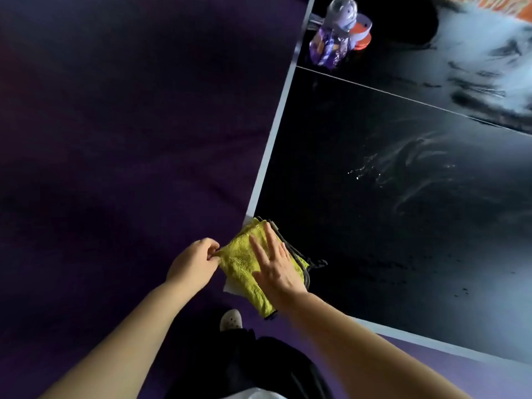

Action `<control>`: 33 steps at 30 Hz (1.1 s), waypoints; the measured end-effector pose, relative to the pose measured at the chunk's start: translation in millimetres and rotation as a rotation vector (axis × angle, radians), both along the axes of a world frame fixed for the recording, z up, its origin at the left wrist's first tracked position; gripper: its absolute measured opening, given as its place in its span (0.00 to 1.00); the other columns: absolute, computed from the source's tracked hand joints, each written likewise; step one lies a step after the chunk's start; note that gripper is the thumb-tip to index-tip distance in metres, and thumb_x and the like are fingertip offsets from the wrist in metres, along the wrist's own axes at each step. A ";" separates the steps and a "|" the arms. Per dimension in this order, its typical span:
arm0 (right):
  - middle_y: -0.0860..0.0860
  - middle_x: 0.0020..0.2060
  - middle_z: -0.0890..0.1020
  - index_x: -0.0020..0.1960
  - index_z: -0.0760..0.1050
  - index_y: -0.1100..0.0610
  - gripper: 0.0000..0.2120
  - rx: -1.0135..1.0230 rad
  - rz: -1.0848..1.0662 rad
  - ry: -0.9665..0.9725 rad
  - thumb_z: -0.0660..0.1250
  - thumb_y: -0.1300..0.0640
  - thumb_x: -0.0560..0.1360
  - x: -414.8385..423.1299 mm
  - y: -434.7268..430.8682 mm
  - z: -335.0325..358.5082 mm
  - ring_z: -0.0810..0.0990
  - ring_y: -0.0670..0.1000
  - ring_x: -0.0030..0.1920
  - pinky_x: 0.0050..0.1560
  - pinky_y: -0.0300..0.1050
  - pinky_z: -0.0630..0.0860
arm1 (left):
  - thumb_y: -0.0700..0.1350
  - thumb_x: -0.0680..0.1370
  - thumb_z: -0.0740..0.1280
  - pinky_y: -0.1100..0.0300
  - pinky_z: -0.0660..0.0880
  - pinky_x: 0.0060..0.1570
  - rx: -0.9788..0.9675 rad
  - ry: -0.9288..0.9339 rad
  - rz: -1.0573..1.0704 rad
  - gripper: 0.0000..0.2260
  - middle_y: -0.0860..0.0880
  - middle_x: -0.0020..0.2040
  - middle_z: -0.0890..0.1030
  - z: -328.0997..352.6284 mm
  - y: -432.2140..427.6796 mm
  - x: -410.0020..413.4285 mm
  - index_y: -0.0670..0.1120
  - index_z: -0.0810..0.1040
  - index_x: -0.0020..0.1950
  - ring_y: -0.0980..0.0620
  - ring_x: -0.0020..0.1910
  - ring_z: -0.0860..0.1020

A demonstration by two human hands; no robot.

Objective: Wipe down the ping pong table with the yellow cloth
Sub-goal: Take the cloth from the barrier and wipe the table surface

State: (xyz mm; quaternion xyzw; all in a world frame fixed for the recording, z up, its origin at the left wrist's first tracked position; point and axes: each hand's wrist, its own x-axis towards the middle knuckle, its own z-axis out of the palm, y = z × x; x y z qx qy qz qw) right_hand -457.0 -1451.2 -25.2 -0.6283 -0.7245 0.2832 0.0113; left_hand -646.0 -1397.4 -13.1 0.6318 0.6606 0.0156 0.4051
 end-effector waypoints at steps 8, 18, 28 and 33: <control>0.48 0.78 0.53 0.79 0.49 0.44 0.25 0.091 0.367 -0.171 0.43 0.41 0.83 -4.7 14.1 -49.0 0.46 0.54 0.78 0.74 0.60 0.40 | 0.43 0.79 0.62 0.59 0.73 0.54 -0.047 -0.025 0.059 0.11 0.53 0.59 0.76 -9.3 17.9 -7.2 0.49 0.74 0.61 0.58 0.54 0.75; 0.49 0.78 0.54 0.79 0.53 0.45 0.27 0.136 0.315 -0.175 0.48 0.41 0.81 43.4 126.6 -49.9 0.45 0.53 0.78 0.76 0.59 0.39 | 0.42 0.77 0.65 0.57 0.73 0.54 0.063 0.063 0.028 0.19 0.52 0.64 0.73 -9.9 72.0 42.9 0.49 0.70 0.67 0.54 0.61 0.72; 0.47 0.79 0.46 0.79 0.46 0.42 0.30 0.189 0.198 -0.263 0.40 0.38 0.79 125.6 310.5 -57.4 0.39 0.50 0.78 0.76 0.57 0.38 | 0.46 0.75 0.69 0.58 0.63 0.64 0.245 0.228 -0.140 0.26 0.50 0.68 0.68 -17.8 173.9 155.4 0.47 0.66 0.71 0.50 0.67 0.66; 0.47 0.79 0.45 0.79 0.46 0.42 0.29 0.217 0.121 -0.269 0.46 0.38 0.81 160.6 400.8 -66.1 0.39 0.49 0.78 0.76 0.56 0.36 | 0.52 0.76 0.66 0.57 0.55 0.70 0.332 0.390 -0.248 0.32 0.49 0.74 0.59 -24.3 228.7 207.1 0.47 0.56 0.76 0.51 0.73 0.58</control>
